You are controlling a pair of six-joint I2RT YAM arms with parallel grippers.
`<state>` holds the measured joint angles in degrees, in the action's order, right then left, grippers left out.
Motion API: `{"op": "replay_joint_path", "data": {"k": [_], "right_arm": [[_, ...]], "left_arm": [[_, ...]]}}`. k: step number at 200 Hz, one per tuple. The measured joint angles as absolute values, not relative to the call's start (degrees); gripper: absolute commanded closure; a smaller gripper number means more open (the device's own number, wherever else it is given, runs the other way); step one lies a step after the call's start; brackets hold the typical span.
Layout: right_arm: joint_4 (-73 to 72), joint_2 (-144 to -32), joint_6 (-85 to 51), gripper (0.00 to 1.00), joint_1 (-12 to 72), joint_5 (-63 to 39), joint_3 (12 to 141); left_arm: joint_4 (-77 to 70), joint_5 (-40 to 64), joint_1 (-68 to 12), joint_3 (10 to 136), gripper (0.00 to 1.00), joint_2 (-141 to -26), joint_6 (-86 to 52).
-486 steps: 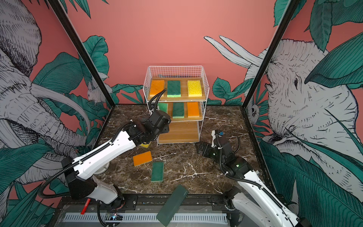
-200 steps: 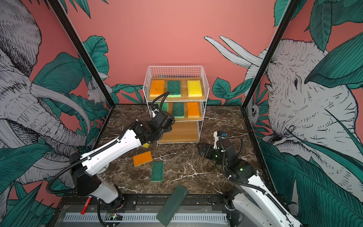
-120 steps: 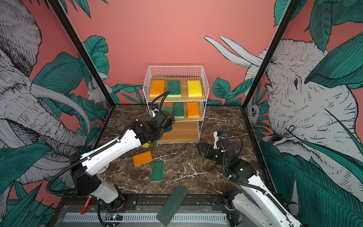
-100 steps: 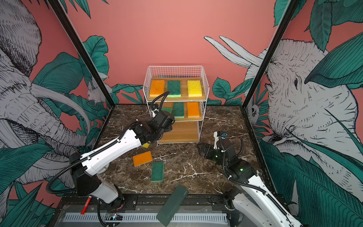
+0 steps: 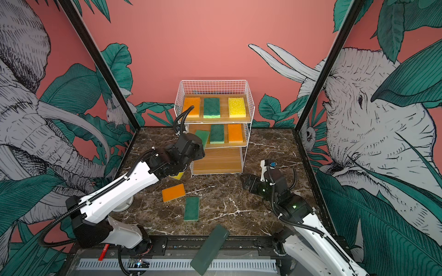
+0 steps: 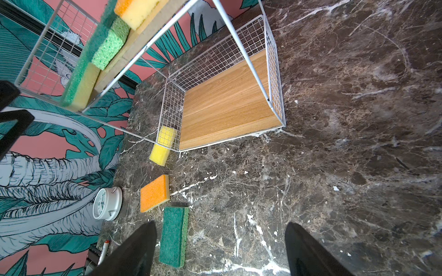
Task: Arrange cleaning sponges on a shelf
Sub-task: Place the cleaning sponge on the shelf.
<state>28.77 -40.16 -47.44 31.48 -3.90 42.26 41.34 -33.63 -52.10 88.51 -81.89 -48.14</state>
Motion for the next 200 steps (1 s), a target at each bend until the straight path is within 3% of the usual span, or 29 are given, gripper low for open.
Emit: {"op": "replay_joint_path", "data": {"k": [13,33,60,117,200], "right_arm": [[28.9,-40.5,-47.4,0.15,31.5,-3.9,42.3],[29.1,-40.8,-47.4,0.15,31.5,-3.9,42.3],[29.1,-40.9,-47.4,0.16,31.5,-3.9,42.3],[29.5,-40.7,-47.4,0.16,31.5,-3.9,42.3],[29.6,-40.7,-47.4,0.16,31.5,-3.9,42.3]], "left_arm": [[41.2,-32.5,-52.1,88.4,0.46,-81.3,-47.4],[40.4,-30.8,-52.1,88.1,0.58,-81.3,-46.0],[39.9,-29.0,-52.1,86.7,0.62,-81.3,-43.9],[39.3,-25.7,-52.1,86.3,0.57,-82.7,-40.7],[40.5,-25.3,-52.1,87.0,0.59,-85.2,-41.2]]}}
